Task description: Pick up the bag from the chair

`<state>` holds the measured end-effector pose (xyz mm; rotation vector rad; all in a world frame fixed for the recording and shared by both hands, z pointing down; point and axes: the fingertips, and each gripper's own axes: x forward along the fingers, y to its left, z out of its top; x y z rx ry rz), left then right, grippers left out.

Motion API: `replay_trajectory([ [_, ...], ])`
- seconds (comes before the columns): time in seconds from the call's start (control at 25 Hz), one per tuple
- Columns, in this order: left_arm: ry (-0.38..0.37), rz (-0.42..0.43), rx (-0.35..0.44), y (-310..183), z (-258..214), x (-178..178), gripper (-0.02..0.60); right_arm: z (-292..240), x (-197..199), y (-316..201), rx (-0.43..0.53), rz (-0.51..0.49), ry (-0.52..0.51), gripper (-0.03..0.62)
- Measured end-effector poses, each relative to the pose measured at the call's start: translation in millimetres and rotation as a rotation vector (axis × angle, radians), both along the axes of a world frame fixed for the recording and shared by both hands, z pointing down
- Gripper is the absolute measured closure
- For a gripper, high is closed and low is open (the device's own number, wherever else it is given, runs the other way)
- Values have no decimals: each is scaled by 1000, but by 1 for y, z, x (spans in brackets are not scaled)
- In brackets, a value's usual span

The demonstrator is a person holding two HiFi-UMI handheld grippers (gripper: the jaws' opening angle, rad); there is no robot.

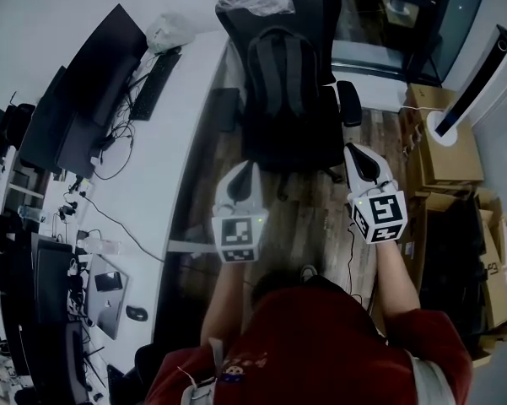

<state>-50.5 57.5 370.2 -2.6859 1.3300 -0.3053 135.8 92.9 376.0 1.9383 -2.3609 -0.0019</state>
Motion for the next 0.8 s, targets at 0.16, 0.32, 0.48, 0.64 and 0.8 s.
replay_trajectory([
  [0.16, 6, 6, -5, -27, 0, 8, 584, -1, 6, -26, -5, -4, 14, 592],
  [0.32, 12, 18, -6, -62, 5, 14, 584, 2, 13, -59, -3, 13, 21, 592],
  [0.48, 21, 41, -1, -106, 8, 20, 584, 3, 17, -99, 3, 38, 24, 592],
  [0.64, 34, 61, -2, -158, 5, 27, 584, -1, 20, -148, 3, 50, 28, 592],
  [0.8, 42, 73, -3, -213, 0, 25, 584, -5, 17, -199, 4, 67, 26, 592],
])
